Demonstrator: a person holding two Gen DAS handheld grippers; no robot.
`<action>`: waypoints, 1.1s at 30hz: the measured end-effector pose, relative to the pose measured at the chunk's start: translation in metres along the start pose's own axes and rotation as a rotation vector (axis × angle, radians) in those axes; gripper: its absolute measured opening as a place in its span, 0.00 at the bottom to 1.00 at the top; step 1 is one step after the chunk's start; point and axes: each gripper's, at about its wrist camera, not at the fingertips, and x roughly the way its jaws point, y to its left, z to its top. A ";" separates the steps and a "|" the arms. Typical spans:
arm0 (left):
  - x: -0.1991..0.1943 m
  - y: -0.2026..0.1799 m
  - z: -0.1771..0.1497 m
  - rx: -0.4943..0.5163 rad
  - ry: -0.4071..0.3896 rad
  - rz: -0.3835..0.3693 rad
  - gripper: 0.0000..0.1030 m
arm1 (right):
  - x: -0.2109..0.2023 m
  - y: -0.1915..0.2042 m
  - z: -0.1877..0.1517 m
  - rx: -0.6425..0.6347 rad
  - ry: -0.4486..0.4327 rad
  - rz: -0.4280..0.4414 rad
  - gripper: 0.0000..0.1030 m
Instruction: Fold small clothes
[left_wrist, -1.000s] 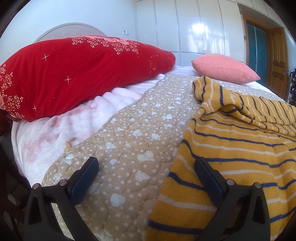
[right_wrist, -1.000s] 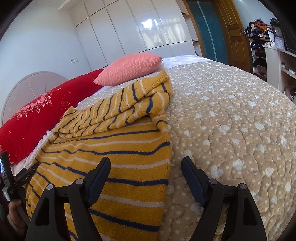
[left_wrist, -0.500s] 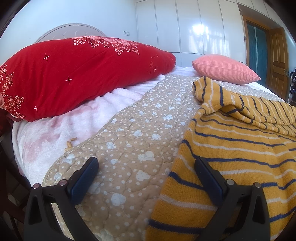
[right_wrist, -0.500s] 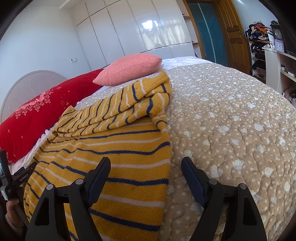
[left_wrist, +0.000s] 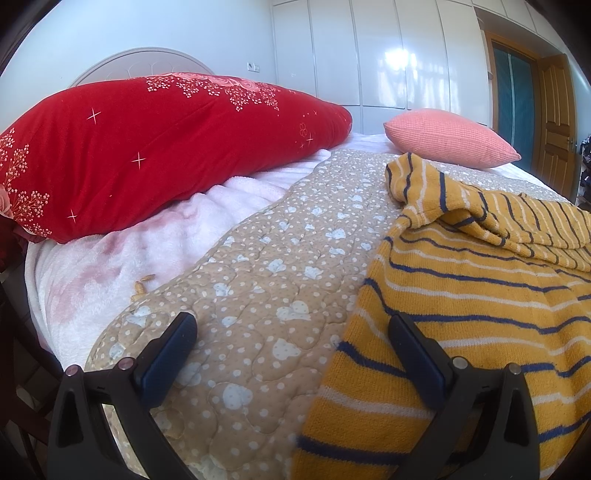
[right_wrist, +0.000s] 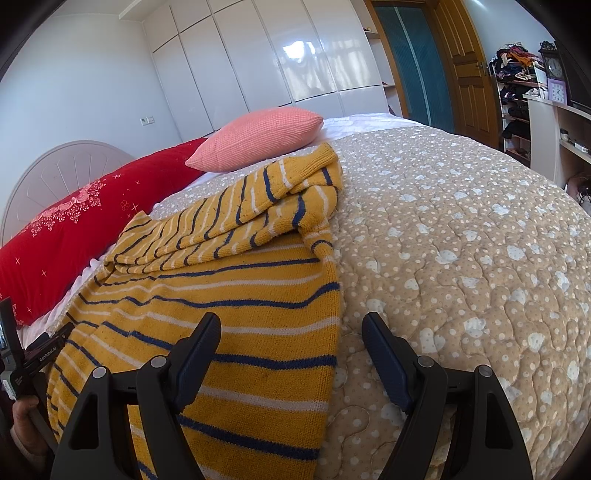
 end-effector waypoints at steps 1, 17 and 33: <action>0.000 0.000 0.000 0.000 0.000 0.000 1.00 | 0.000 0.000 0.000 0.000 0.000 0.000 0.80; 0.000 -0.001 -0.002 0.001 -0.004 0.003 1.00 | 0.000 0.000 0.000 -0.001 -0.001 0.001 0.80; -0.004 0.000 -0.002 0.003 -0.029 0.019 1.00 | 0.000 0.000 0.000 -0.002 -0.002 0.001 0.80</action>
